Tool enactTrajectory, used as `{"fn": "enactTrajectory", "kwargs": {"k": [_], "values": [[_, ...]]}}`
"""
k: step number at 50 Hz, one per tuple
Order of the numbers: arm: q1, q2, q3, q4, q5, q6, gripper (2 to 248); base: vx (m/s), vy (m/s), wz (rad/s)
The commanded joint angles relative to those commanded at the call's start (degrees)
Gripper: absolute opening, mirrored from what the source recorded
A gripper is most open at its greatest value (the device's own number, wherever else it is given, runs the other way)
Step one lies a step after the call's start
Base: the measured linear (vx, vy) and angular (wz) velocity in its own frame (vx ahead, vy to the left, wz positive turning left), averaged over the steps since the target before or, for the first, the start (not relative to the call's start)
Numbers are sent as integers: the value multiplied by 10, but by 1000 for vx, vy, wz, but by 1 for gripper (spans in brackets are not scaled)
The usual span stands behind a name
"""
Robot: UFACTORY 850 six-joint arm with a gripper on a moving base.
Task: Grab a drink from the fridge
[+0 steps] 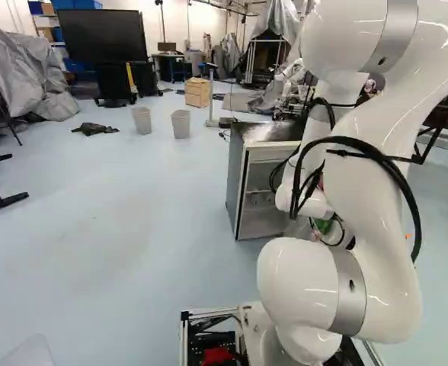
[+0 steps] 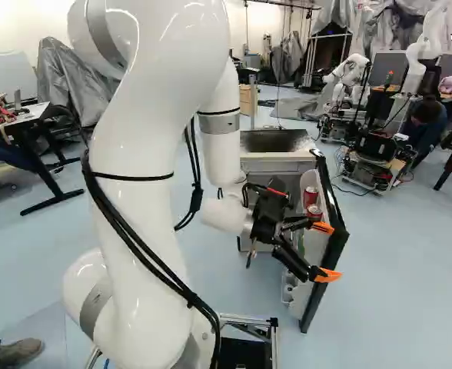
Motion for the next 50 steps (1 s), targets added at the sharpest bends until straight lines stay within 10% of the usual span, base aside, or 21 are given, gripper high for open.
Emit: {"fn": "enactTrajectory", "kwargs": {"k": [50], "values": [[-131, -86, -168, 0, 0, 0, 247, 0, 0, 0]]}}
